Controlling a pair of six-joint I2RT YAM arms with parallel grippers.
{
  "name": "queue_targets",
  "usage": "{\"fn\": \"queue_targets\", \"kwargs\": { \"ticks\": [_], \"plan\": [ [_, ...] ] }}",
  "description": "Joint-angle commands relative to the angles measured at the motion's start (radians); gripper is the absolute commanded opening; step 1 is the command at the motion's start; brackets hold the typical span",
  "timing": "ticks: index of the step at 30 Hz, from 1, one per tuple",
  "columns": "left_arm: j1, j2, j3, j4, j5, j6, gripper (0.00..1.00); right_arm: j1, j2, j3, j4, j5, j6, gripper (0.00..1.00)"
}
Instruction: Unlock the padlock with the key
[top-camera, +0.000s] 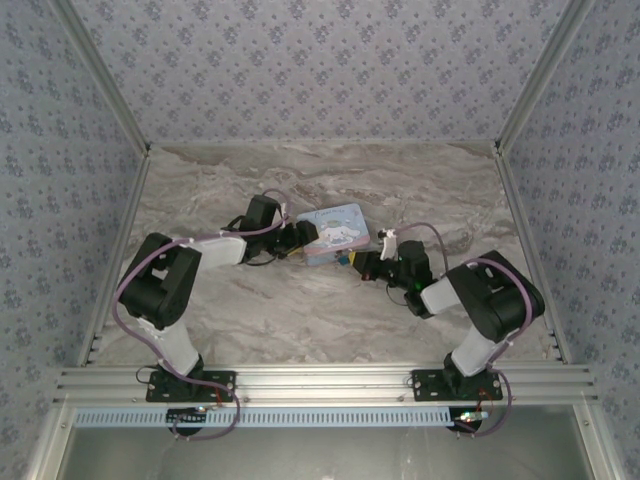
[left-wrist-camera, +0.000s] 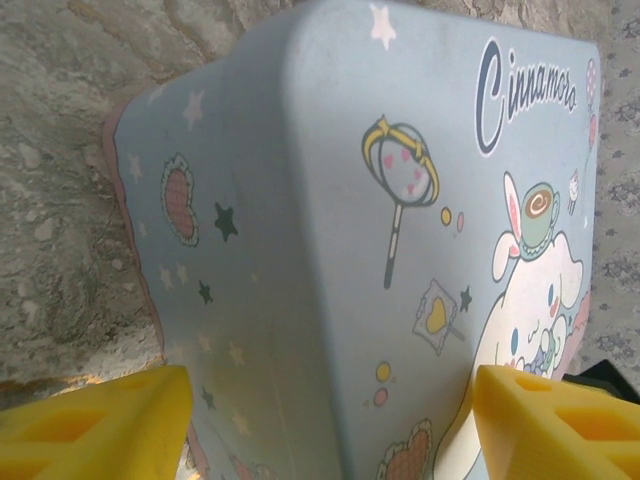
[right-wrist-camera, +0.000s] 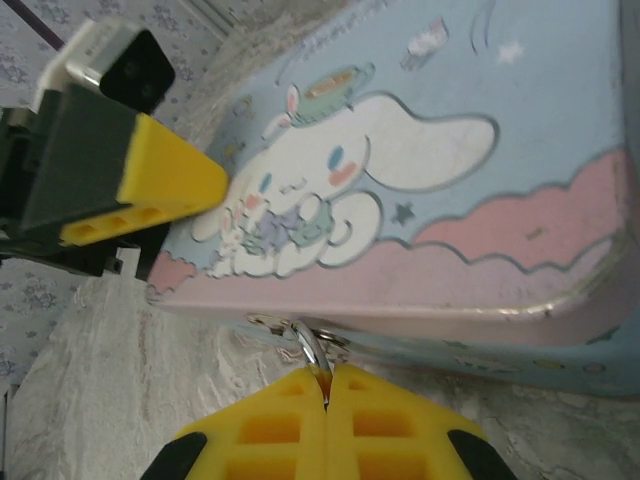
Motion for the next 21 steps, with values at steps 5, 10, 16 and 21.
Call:
{"fn": "queue_targets", "kwargs": {
  "ticks": [5,10,16,21],
  "plan": [
    [-0.007,-0.13,0.0,-0.088,-0.037,0.021,0.85,-0.006,-0.246,0.022,-0.414,0.031,-0.113,0.0],
    [-0.006,-0.245,-0.001,-0.143,-0.105,0.061,0.94,-0.002,-0.488,0.08,-0.839,0.034,-0.195,0.0],
    [0.003,-0.39,-0.039,-0.221,-0.178,0.107,0.98,0.002,-0.686,0.172,-1.279,0.023,-0.221,0.0],
    [0.019,-0.519,-0.076,-0.341,-0.251,0.153,0.99,0.013,-0.709,0.233,-1.502,-0.029,-0.196,0.0]
  ]
}}
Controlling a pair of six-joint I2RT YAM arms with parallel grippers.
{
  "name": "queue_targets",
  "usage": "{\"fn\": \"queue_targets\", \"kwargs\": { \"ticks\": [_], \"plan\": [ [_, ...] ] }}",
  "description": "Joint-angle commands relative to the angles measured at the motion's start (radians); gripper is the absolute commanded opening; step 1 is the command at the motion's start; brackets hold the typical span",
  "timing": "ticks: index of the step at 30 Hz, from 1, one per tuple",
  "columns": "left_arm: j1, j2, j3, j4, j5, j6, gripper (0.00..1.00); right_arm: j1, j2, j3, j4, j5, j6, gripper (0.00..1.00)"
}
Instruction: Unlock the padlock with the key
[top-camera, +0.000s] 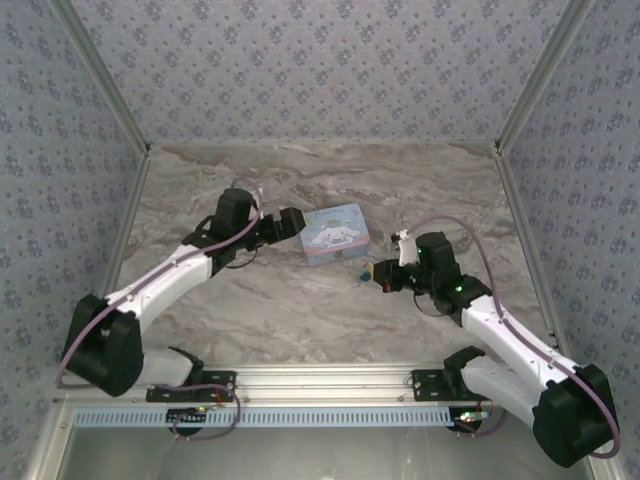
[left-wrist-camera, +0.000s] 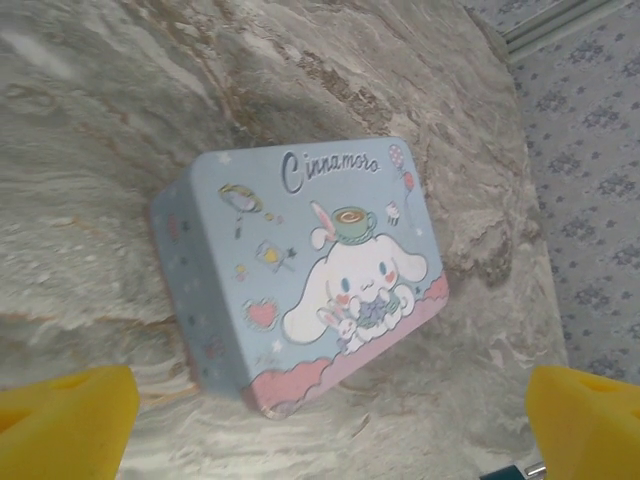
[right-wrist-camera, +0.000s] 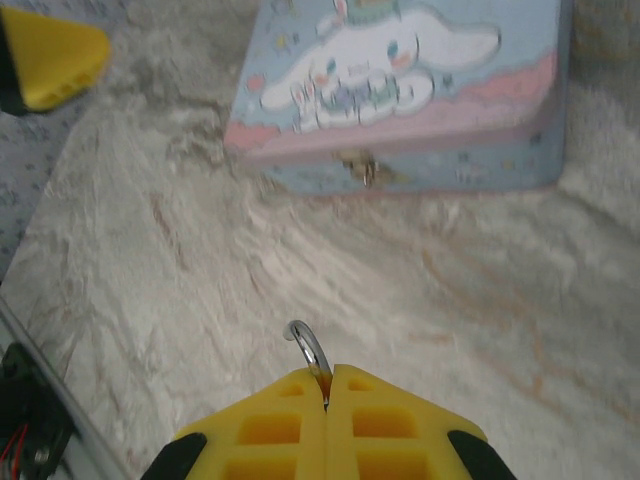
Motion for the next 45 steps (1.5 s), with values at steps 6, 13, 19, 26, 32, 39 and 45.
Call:
{"fn": "queue_targets", "kwargs": {
  "ticks": [6,13,19,26,32,39,45],
  "plan": [
    [0.044,-0.202,-0.094,-0.174,-0.098,0.065,0.99,0.047,-0.005,0.025,-0.337,-0.046,0.07,0.0],
    [0.065,-0.296,-0.145,-0.232,-0.107,0.08,0.99,0.07,0.076,-0.014,-0.285,-0.066,0.129,0.0],
    [0.072,-0.311,-0.16,-0.257,-0.094,0.086,0.99,0.083,0.179,-0.018,-0.183,-0.074,0.152,0.0],
    [0.075,-0.304,-0.183,-0.247,-0.097,0.077,0.99,0.072,0.336,-0.007,-0.083,-0.1,0.137,0.0],
    [0.077,-0.327,-0.189,-0.258,-0.106,0.067,0.99,0.058,0.416,0.01,-0.017,-0.1,0.118,0.07],
    [0.085,-0.392,-0.2,-0.29,-0.141,0.061,0.99,0.026,0.413,0.04,-0.053,-0.101,0.064,0.31],
    [0.104,-0.435,-0.208,-0.3,-0.172,0.078,0.99,-0.005,0.328,0.089,-0.162,-0.011,-0.001,0.39]
  ]
}}
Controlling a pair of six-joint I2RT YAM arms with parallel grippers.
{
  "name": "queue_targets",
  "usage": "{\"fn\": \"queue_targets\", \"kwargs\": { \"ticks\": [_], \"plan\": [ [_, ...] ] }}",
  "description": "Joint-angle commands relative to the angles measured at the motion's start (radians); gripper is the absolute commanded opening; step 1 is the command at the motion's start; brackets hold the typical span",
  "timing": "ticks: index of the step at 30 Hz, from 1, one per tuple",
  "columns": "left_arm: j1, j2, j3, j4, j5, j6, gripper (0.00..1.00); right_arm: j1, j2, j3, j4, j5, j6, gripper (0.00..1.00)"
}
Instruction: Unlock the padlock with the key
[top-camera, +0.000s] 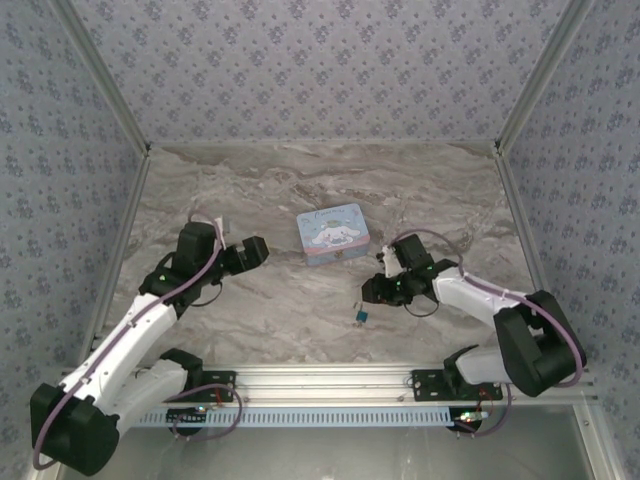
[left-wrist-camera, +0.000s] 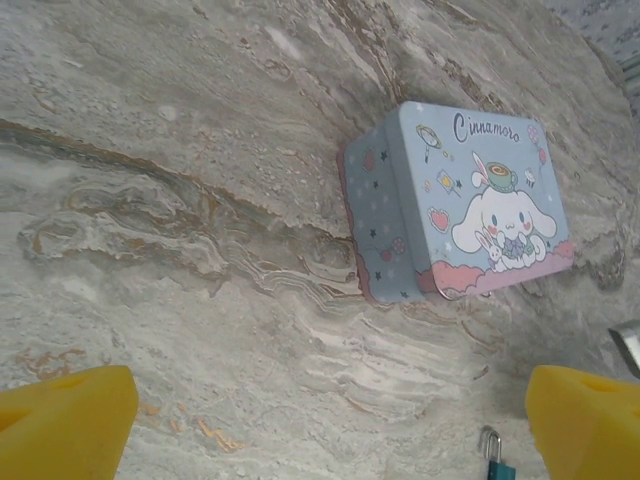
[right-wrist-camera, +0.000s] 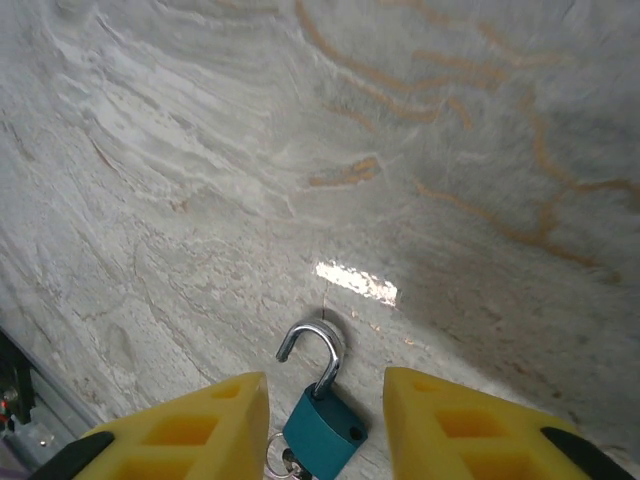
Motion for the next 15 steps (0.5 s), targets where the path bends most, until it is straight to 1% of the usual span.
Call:
{"fn": "queue_targets", "kwargs": {
  "ticks": [1,4,7,9,15],
  "plan": [
    [0.019,-0.026,-0.002,-0.031,-0.037,0.019,0.99,-0.023,-0.078,0.054,-0.101,0.074,-0.067,0.4],
    [0.038,-0.033,0.015,-0.038,-0.061,0.037,0.99,-0.067,-0.157,0.071,-0.144,0.112,-0.095,0.45],
    [0.053,-0.037,0.024,-0.038,-0.112,0.063,0.99,-0.12,-0.25,0.075,-0.173,0.132,-0.111,0.48],
    [0.061,-0.04,0.025,-0.037,-0.162,0.084,0.99,-0.151,-0.318,0.06,-0.169,0.143,-0.113,0.53],
    [0.089,-0.045,0.017,0.007,-0.338,0.203,0.99,-0.24,-0.546,-0.044,-0.116,0.168,-0.079,0.74]
  ]
}}
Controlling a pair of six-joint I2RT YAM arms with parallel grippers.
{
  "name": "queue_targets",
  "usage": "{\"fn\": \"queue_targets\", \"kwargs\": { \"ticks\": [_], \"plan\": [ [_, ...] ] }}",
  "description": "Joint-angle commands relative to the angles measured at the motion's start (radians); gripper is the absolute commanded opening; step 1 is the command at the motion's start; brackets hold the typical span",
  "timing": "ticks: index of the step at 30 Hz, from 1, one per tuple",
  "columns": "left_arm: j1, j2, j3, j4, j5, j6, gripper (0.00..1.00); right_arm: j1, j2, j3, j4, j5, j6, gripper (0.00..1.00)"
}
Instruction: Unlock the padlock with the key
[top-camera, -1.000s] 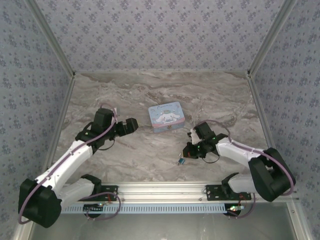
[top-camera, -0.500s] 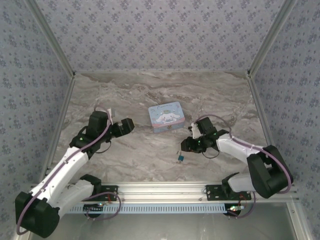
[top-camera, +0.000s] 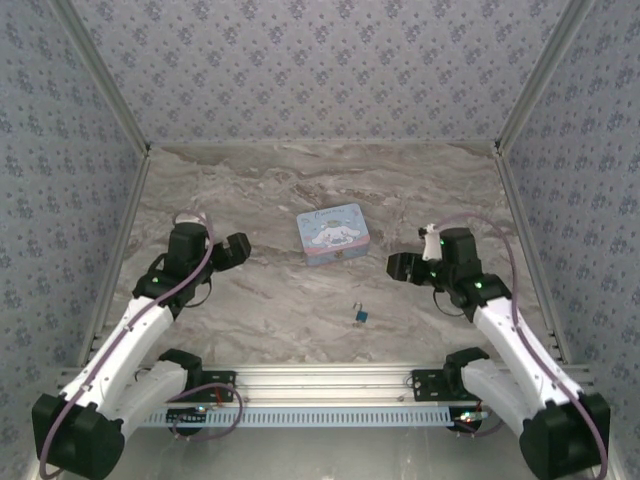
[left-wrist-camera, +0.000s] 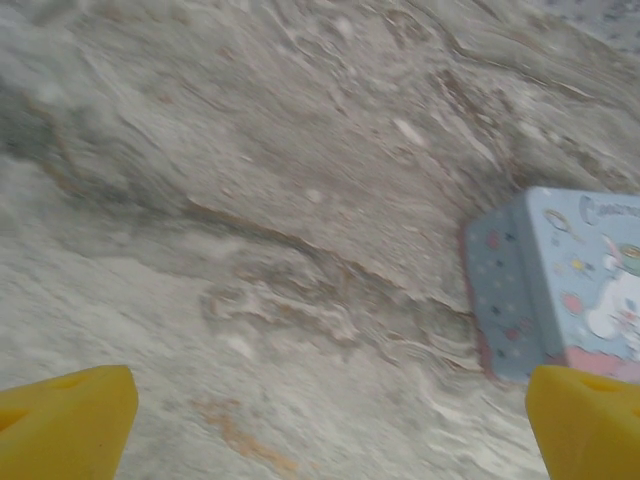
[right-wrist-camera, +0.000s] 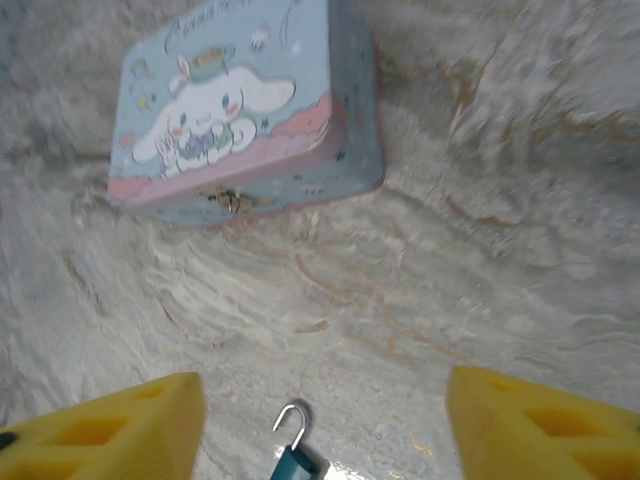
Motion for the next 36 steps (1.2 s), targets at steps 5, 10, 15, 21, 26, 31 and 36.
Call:
{"fn": "queue_targets", "kwargs": {
  "ticks": [5,10,15,21,26,31,36],
  "plan": [
    [0.022,-0.029,-0.016,0.134,-0.284,0.169,0.99,-0.074,-0.201,-0.071,-0.041,0.119,0.01,0.89],
    [0.038,-0.008,-0.05,0.193,-0.353,0.239,0.99,-0.091,-0.287,-0.082,-0.044,0.231,0.003,0.95],
    [0.04,0.014,-0.135,0.337,-0.441,0.327,0.99,-0.095,-0.351,-0.124,0.034,0.382,-0.048,1.0],
    [0.066,0.079,-0.195,0.437,-0.474,0.394,0.99,-0.094,-0.359,-0.199,0.218,0.495,-0.185,1.0],
    [0.088,0.131,-0.243,0.548,-0.415,0.444,0.99,-0.096,-0.32,-0.313,0.439,0.57,-0.241,1.0],
    [0.109,0.175,-0.297,0.71,-0.317,0.48,1.0,-0.106,-0.161,-0.37,0.69,0.622,-0.269,1.0],
    [0.124,0.275,-0.325,0.885,-0.248,0.524,0.99,-0.116,0.125,-0.347,0.922,0.592,-0.338,1.0]
  ]
}}
